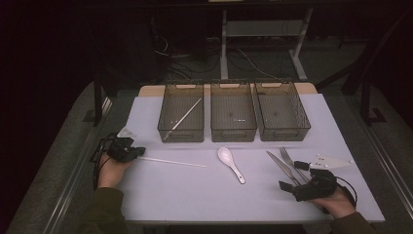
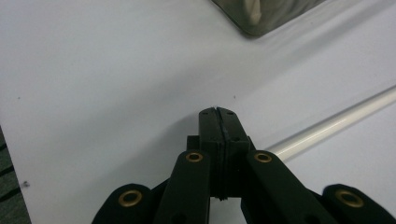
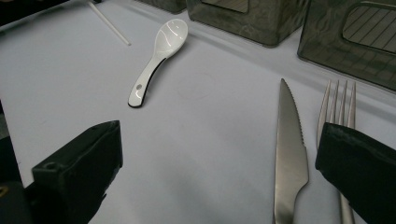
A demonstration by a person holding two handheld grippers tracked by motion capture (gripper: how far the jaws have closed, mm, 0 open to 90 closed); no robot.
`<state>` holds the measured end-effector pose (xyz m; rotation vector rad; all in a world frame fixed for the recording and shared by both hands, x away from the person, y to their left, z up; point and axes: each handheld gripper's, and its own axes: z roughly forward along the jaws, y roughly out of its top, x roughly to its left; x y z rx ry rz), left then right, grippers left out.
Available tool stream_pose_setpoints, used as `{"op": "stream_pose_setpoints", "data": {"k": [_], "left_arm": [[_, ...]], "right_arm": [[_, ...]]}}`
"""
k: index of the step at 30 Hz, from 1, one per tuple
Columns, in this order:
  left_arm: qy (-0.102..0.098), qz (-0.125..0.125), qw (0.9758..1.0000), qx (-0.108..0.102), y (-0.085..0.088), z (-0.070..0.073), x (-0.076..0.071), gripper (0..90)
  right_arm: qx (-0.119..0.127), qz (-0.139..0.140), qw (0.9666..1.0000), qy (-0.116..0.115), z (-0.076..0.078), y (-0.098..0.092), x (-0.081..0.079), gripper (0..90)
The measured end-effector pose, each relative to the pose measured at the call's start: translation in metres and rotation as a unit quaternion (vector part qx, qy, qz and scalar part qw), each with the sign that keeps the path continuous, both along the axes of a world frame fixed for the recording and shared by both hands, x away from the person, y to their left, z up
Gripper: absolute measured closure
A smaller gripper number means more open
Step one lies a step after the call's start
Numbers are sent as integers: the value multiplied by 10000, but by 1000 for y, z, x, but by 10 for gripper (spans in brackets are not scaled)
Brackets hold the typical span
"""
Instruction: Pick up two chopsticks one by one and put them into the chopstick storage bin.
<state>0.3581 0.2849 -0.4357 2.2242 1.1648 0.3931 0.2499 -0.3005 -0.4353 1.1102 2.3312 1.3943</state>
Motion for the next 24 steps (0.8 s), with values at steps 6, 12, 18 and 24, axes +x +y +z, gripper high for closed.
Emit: {"op": "stream_pose_setpoints", "data": {"k": [6, 12, 18, 24], "left_arm": [[66, -54, 10000, 6, 2, 1, -10, 891], [102, -98, 9999, -9, 3, 2, -21, 891], [140, -137, 9998, 9, 0, 3, -31, 891], [146, -167, 9997, 47, 1, 6, -43, 891]], "right_arm": [[-6, 1, 10000, -15, 0, 0, 0, 8], [-4, 13, 10000, -35, 1, -1, 0, 8], [4, 13, 10000, -48, 1, -1, -1, 8], [5, 6, 10000, -63, 1, -1, -1, 8]]}}
